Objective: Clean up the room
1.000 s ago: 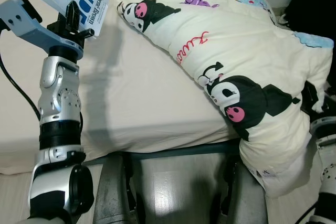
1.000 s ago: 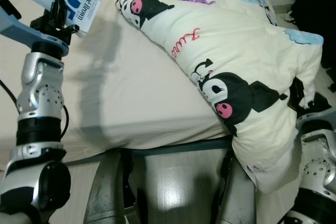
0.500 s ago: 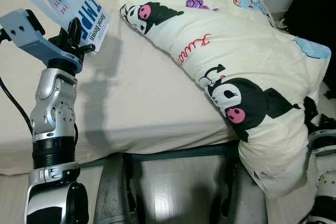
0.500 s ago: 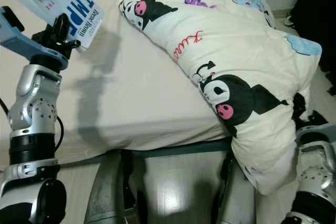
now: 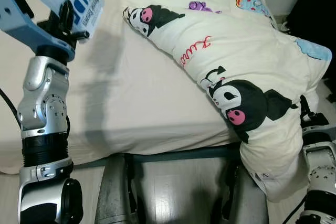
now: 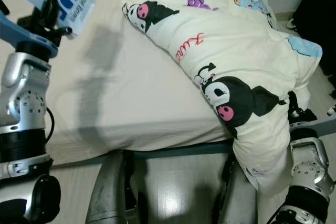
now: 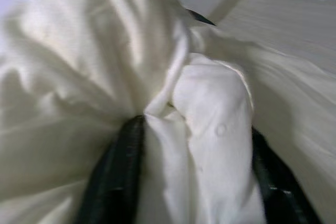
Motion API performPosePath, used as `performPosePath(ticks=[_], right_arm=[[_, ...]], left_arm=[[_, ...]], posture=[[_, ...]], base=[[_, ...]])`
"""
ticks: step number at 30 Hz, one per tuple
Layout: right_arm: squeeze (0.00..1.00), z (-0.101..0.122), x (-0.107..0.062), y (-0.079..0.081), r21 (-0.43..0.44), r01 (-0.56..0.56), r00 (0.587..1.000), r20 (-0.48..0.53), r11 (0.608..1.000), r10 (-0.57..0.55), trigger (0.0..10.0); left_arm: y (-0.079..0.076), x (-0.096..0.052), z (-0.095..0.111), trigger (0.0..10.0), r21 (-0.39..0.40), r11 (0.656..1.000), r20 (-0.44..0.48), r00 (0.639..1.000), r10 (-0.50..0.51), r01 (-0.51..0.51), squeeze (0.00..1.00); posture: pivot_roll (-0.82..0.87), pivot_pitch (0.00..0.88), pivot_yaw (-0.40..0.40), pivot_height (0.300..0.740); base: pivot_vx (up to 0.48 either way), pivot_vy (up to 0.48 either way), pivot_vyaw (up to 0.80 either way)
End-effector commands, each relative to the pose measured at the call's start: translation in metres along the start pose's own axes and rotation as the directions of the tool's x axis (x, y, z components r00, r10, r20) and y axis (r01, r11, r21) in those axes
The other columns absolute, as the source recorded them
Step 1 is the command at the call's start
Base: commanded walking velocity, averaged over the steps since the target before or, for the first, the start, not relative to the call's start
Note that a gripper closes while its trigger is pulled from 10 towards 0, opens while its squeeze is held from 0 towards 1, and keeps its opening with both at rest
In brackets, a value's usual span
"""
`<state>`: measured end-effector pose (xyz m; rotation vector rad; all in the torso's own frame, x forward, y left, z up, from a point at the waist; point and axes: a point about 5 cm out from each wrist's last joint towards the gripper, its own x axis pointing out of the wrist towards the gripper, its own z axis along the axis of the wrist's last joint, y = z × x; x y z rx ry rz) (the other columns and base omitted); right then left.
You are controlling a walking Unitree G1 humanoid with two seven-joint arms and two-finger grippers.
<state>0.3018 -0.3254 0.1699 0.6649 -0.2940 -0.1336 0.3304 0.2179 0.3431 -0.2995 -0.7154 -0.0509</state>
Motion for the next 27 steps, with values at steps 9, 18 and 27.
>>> performPosePath(ticks=[9,18,27], right_arm=[[0.0,-0.029,0.011,0.082,-0.079,-0.391,0.916,-0.132,0.917,0.379,0.0],[0.0,-0.124,-0.03,0.204,0.169,-0.794,0.511,-0.335,0.584,0.791,0.0],[0.0,-0.18,-0.108,0.249,0.454,-0.881,-0.102,-0.461,0.136,0.881,0.0]], left_arm=[[-0.008,0.019,0.032,0.0,0.163,0.987,0.113,0.993,-0.025,0.007,0.0],[-0.009,0.013,0.009,0.0,0.176,0.984,0.056,0.998,0.032,-0.041,0.0],[-0.024,0.005,-0.008,0.0,0.141,0.99,0.011,1.0,0.011,-0.013,0.0]], posture=[[0.18,0.226,0.087,0.469],[0.15,0.2,0.057,0.469],[0.16,0.191,0.025,0.469]], base=[[0.0,0.0,0.0],[0.0,0.0,0.0],[0.0,0.0,0.0]])
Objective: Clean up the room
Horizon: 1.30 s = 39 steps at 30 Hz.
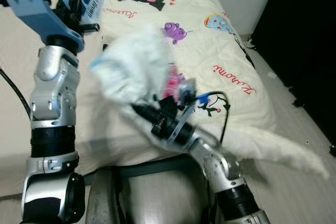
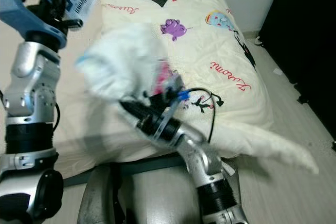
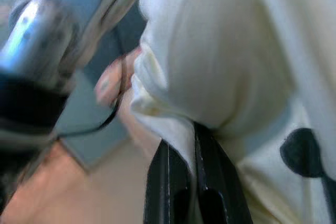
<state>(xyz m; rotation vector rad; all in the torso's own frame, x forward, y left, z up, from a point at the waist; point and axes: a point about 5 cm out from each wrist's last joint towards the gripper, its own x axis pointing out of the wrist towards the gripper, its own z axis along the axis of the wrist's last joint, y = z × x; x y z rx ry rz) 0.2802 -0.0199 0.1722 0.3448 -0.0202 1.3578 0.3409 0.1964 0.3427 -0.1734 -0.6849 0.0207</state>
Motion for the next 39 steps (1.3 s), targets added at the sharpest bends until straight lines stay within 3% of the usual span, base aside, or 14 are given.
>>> performPosePath(ticks=[1,3,4,5,7,8,12,17,18,19,20,32,35,39], right_arm=[[0.0,-0.03,0.006,0.029,0.049,-0.22,0.958,-0.179,0.974,0.225,0.0],[0.0,-0.03,0.006,0.029,0.049,-0.22,0.958,-0.179,0.974,0.225,0.0],[0.0,-0.049,-0.006,0.033,0.061,-0.253,0.914,-0.313,0.966,0.259,0.0],[0.0,-0.069,-0.027,0.03,0.055,-0.231,0.859,-0.457,0.971,0.231,1.3],[0.0,-0.08,-0.042,0.028,0.045,-0.212,0.817,-0.54,0.976,0.202,1.3],[0.0,-0.089,-0.057,0.025,0.034,-0.182,0.78,-0.604,0.983,0.165,10.0],[0.0,-0.097,-0.086,0.024,0.049,-0.139,0.731,-0.669,0.989,0.135,10.0],[0.04,-0.096,-0.098,0.03,0.085,-0.157,0.713,-0.679,0.984,0.172,10.0],[0.88,-0.095,-0.099,0.028,0.057,-0.13,0.723,-0.677,0.99,0.134,10.0],[0.88,-0.095,-0.099,0.028,0.057,-0.13,0.723,-0.677,0.99,0.134,10.0],[1.0,-0.094,-0.098,0.025,0.044,-0.106,0.742,-0.662,0.993,0.109,10.0],[1.0,-0.069,-0.107,0.052,0.174,-0.187,0.822,-0.511,0.967,0.251,10.0],[1.0,0.007,-0.098,0.058,0.089,-0.267,0.95,-0.142,0.96,0.277,10.0],[1.0,0.051,-0.1,0.058,-0.01,-0.263,0.961,0.089,0.965,0.263,10.0]], left_arm=[[-0.008,-0.003,0.003,0.0,0.0,1.0,0.03,0.999,-0.021,0.021,0.0],[-0.008,-0.003,0.003,0.0,0.0,1.0,0.03,0.999,-0.021,0.021,0.0],[-0.01,-0.006,0.0,0.0,-0.004,1.0,0.02,0.999,-0.028,0.028,0.0],[-0.013,-0.008,-0.004,0.0,-0.008,0.999,0.008,0.999,-0.032,0.032,0.0],[-0.014,-0.009,-0.007,0.0,-0.012,0.999,0.001,0.999,-0.034,0.034,0.0],[-0.014,-0.011,-0.009,0.0,-0.015,0.999,-0.007,0.999,-0.033,0.033,0.0],[-0.016,-0.012,-0.013,0.0,-0.023,0.999,-0.014,0.999,-0.031,0.03,0.0],[-0.017,-0.012,-0.014,0.0,-0.025,0.999,-0.017,0.999,-0.032,0.031,0.0],[-0.017,-0.012,-0.016,0.0,-0.025,0.999,-0.023,0.999,-0.033,0.033,0.0],[-0.017,-0.012,-0.016,0.0,-0.025,0.999,-0.023,0.999,-0.033,0.033,0.0],[-0.017,-0.013,-0.02,0.0,-0.023,0.999,-0.034,0.999,-0.033,0.032,0.0],[-0.01,-0.019,-0.034,0.0,-0.089,0.996,-0.082,0.997,-0.009,0.001,0.0],[-0.015,-0.02,-0.032,0.0,-0.258,0.964,-0.039,0.996,-0.083,0.07,0.0],[-0.019,-0.021,-0.03,0.0,-0.342,0.933,-0.003,0.993,-0.121,0.113,0.0]], posture=[[0.16,0.189,0.021,0.469],[0.16,0.189,0.021,0.469],[0.15,0.191,0.014,0.469],[0.14,0.19,0.005,0.469],[0.14,0.19,0.005,0.469],[0.13,0.186,0.003,0.469],[0.12,0.181,0.003,0.469],[0.12,0.179,0.003,0.469],[0.11,0.172,0.002,0.469],[0.11,0.172,0.002,0.469],[0.11,0.172,0.002,0.469],[0.08,0.161,-0.008,0.469],[0.07,0.159,-0.01,0.469],[0.06,0.158,-0.009,0.469]], base=[[0.0,0.0,0.0],[0.0,0.0,0.0],[0.0,0.0,0.0],[0.0,0.0,0.0],[0.0,0.0,0.0],[0.0,0.0,0.0],[0.0,0.0,0.0],[0.0,0.0,0.0],[0.0,0.0,0.0],[0.0,0.0,0.0],[0.0,0.0,0.0],[0.0,0.0,0.0],[0.0,0.0,0.0],[0.0,0.0,0.0]])
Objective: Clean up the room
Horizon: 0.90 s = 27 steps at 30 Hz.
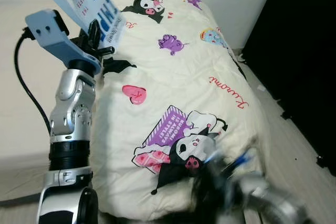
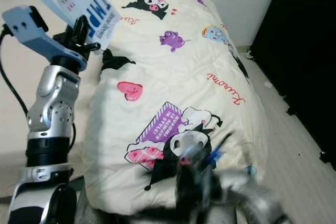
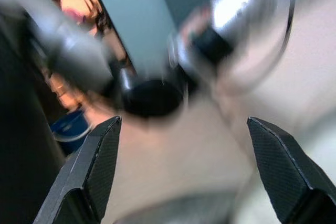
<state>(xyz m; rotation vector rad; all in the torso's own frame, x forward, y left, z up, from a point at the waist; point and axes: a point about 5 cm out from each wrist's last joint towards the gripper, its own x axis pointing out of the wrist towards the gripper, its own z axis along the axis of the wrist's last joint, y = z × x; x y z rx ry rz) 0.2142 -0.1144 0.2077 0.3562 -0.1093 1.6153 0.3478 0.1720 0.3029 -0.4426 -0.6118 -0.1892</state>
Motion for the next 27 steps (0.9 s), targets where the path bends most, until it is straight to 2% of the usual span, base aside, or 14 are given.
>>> performPosePath(ticks=[1,3,4,7,8,10,11,12,14,18,19,20,23,27], right_arm=[[1.0,0.031,-0.011,-0.006,-0.048,0.1,0.973,0.216,0.994,-0.087,10.0],[1.0,0.061,-0.032,-0.019,-0.086,0.265,0.886,0.414,0.96,-0.207,10.0],[1.0,0.066,-0.042,-0.028,-0.066,0.357,0.845,0.447,0.932,-0.292,10.0],[1.0,0.067,-0.049,-0.036,-0.045,0.435,0.807,0.462,0.899,-0.368,10.0],[0.57,0.068,-0.054,-0.04,-0.026,0.482,0.78,0.468,0.876,-0.415,10.0],[0.57,0.068,-0.054,-0.04,-0.026,0.482,0.78,0.468,0.876,-0.415,10.0],[0.0,0.074,-0.067,-0.051,0.068,0.57,0.675,0.529,0.819,-0.514,10.0],[0.0,0.074,-0.067,-0.051,0.068,0.57,0.675,0.529,0.819,-0.514,10.0],[0.0,0.08,-0.074,-0.06,0.156,0.61,0.585,0.573,0.777,-0.574,10.0],[0.0,0.081,-0.073,-0.065,0.198,0.621,0.553,0.575,0.758,-0.603,10.0],[0.0,0.08,-0.067,-0.065,0.198,0.598,0.573,0.572,0.777,-0.587,10.0],[0.0,0.08,-0.067,-0.065,0.198,0.598,0.573,0.572,0.777,-0.587,10.0],[0.0,0.08,-0.053,-0.062,0.184,0.537,0.63,0.561,0.823,-0.537,10.0],[0.0,0.079,-0.045,-0.06,0.179,0.496,0.666,0.55,0.849,-0.505,10.0]], left_arm=[[-0.007,-0.001,0.007,0.0,-0.104,0.992,0.067,0.996,-0.06,0.066,0.0],[-0.012,-0.004,0.008,0.0,-0.215,0.969,0.102,0.989,-0.104,0.123,0.0],[-0.016,-0.004,0.01,0.0,-0.252,0.954,0.119,0.984,-0.134,0.16,0.0],[-0.024,-0.005,0.013,0.0,-0.278,0.937,0.14,0.974,-0.18,0.214,0.0],[-0.028,-0.006,0.015,0.0,-0.294,0.922,0.155,0.965,-0.213,0.251,0.0],[-0.028,-0.006,0.015,0.0,-0.294,0.922,0.155,0.965,-0.213,0.251,0.0],[-0.044,-0.01,0.018,0.0,-0.339,0.87,0.193,0.931,-0.309,0.358,0.0],[-0.044,-0.01,0.018,0.0,-0.339,0.87,0.193,0.931,-0.309,0.358,0.0],[-0.058,-0.016,0.019,0.0,-0.371,0.812,0.217,0.892,-0.396,0.451,0.0],[-0.067,-0.022,0.018,0.0,-0.382,0.764,0.222,0.854,-0.471,0.52,0.0],[-0.075,-0.027,0.015,0.0,-0.378,0.73,0.211,0.821,-0.531,0.569,0.0],[-0.075,-0.027,0.015,0.0,-0.378,0.73,0.211,0.821,-0.531,0.569,0.0],[-0.085,-0.036,0.01,0.0,-0.389,0.671,0.187,0.767,-0.613,0.631,0.0],[-0.088,-0.04,0.007,0.0,-0.395,0.649,0.173,0.747,-0.642,0.65,0.0]], posture=[[0.06,0.156,-0.008,0.469],[0.05,0.155,-0.008,0.469],[0.05,0.156,-0.006,0.469],[0.05,0.155,-0.008,0.469],[0.05,0.155,-0.008,0.469],[0.05,0.155,-0.008,0.469],[0.06,0.157,-0.006,0.469],[0.06,0.157,-0.006,0.469],[0.06,0.158,-0.005,0.469],[0.06,0.159,-0.006,0.469],[0.05,0.158,-0.005,0.469],[0.05,0.158,-0.005,0.469],[0.06,0.158,-0.003,0.469],[0.05,0.159,-0.004,0.469]], base=[[0.0,0.0,0.0],[0.0,0.0,0.0],[0.0,0.0,0.0],[0.0,0.0,0.0],[0.0,0.0,0.0],[0.0,0.0,0.0],[0.0,0.0,0.0],[0.0,0.0,0.0],[0.0,0.0,0.0],[0.0,0.0,0.0],[0.0,0.0,0.0],[0.0,0.0,0.0],[0.0,0.0,0.0],[0.0,0.0,0.0]])
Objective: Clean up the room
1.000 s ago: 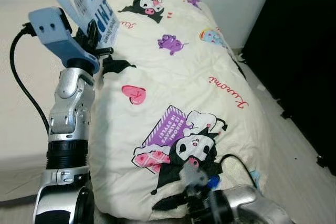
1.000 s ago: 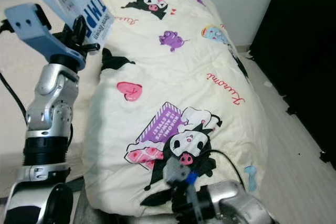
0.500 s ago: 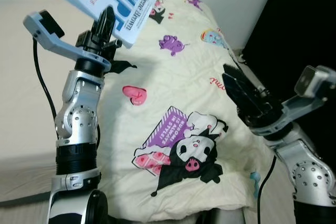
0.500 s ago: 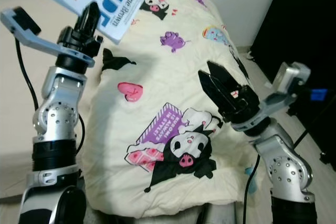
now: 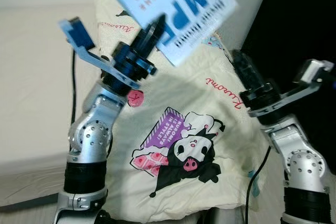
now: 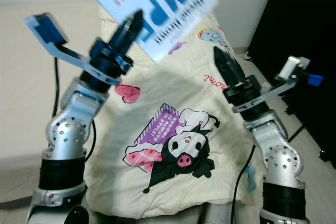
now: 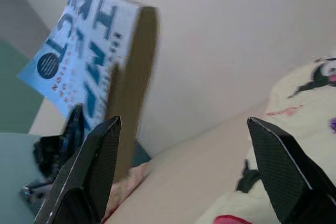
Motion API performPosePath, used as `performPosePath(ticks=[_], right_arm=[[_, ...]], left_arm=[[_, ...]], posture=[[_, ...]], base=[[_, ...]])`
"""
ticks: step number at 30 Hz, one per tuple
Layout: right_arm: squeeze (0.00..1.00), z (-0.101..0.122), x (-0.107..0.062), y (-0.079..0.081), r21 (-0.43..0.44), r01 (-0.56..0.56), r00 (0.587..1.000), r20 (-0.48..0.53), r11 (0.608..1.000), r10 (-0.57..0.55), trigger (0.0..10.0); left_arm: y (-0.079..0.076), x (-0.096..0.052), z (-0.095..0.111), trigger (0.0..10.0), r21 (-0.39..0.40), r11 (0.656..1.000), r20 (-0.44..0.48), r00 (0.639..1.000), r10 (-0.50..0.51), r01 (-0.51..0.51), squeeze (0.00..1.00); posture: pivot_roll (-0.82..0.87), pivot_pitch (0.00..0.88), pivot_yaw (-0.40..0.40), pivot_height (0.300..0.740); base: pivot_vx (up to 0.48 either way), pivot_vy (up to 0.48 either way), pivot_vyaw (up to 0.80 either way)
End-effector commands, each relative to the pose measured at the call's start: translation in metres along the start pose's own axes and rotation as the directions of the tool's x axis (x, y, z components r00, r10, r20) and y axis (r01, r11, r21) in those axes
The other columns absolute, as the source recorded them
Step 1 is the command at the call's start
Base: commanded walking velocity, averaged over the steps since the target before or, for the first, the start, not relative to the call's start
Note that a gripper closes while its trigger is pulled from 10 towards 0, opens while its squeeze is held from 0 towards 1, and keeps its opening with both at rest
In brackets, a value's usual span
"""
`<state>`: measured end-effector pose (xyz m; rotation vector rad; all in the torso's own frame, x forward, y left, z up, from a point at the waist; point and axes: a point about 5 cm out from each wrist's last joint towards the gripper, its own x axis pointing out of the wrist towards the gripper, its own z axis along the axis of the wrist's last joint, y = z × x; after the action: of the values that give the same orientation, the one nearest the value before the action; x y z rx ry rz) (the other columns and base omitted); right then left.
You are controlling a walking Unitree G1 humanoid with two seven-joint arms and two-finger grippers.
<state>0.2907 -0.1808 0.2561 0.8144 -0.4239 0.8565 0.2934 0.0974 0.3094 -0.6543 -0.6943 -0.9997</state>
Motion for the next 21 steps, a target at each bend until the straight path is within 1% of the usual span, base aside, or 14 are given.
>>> performPosePath(ticks=[1,2,3,4,5,6,11,16,17,21], right_arm=[[0.0,-0.008,0.005,0.014,0.034,-0.094,0.994,-0.046,0.995,0.096,10.0],[0.0,-0.016,0.003,0.024,0.057,-0.165,0.981,-0.093,0.985,0.17,10.0],[0.0,-0.016,0.003,0.024,0.057,-0.165,0.981,-0.093,0.985,0.17,10.0],[0.0,-0.02,0.001,0.031,0.076,-0.208,0.969,-0.122,0.975,0.216,10.0],[0.0,-0.02,0.001,0.031,0.076,-0.208,0.969,-0.122,0.975,0.216,10.0],[0.0,-0.024,0.0,0.036,0.096,-0.239,0.958,-0.141,0.966,0.251,10.0],[0.0,-0.014,0.002,0.037,0.098,-0.235,0.965,-0.098,0.967,0.244,10.0],[0.0,-0.012,0.004,0.034,0.083,-0.212,0.972,-0.087,0.974,0.219,10.0],[0.0,-0.008,0.006,0.029,0.072,-0.182,0.98,-0.063,0.981,0.187,10.0],[0.0,-0.005,0.007,0.025,0.065,-0.154,0.987,-0.044,0.986,0.157,10.0]], left_arm=[[-0.009,-0.001,0.003,0.0,0.0,0.998,0.0,0.998,-0.063,0.063,0.0],[-0.01,-0.002,0.0,0.0,-0.002,0.997,-0.014,0.997,-0.073,0.073,0.0],[-0.01,-0.002,0.0,0.0,-0.002,0.997,-0.014,0.997,-0.073,0.073,0.0],[-0.011,-0.003,-0.001,0.0,-0.005,0.997,-0.022,0.997,-0.08,0.08,0.0],[-0.011,-0.003,-0.001,0.0,-0.005,0.997,-0.022,0.997,-0.08,0.08,0.0],[-0.011,-0.003,-0.001,0.0,-0.005,0.997,-0.025,0.996,-0.083,0.083,0.0],[-0.014,-0.003,-0.002,0.0,-0.026,0.993,-0.04,0.992,-0.116,0.115,0.0],[-0.016,-0.004,-0.004,0.0,-0.04,0.991,-0.045,0.99,-0.133,0.131,0.0],[-0.019,-0.004,-0.005,0.0,-0.054,0.988,-0.047,0.988,-0.149,0.146,0.0],[-0.021,-0.005,-0.007,0.0,-0.066,0.985,-0.052,0.985,-0.165,0.161,0.0]], posture=[[0.06,0.159,-0.005,0.469],[0.06,0.158,-0.005,0.469],[0.06,0.158,-0.005,0.469],[0.06,0.158,-0.005,0.469],[0.06,0.158,-0.005,0.469],[0.06,0.158,-0.006,0.469],[0.06,0.158,-0.001,0.469],[0.06,0.158,-0.001,0.469],[0.06,0.157,-0.005,0.469],[0.06,0.154,-0.006,0.469]], base=[[0.0,0.0,0.0],[0.0,0.0,0.0],[0.0,0.0,0.0],[0.0,0.0,0.0],[0.0,0.0,0.0],[0.0,0.0,0.0],[0.0,0.0,0.0],[0.0,0.0,0.0],[0.0,0.0,0.0],[0.0,0.0,0.0]])
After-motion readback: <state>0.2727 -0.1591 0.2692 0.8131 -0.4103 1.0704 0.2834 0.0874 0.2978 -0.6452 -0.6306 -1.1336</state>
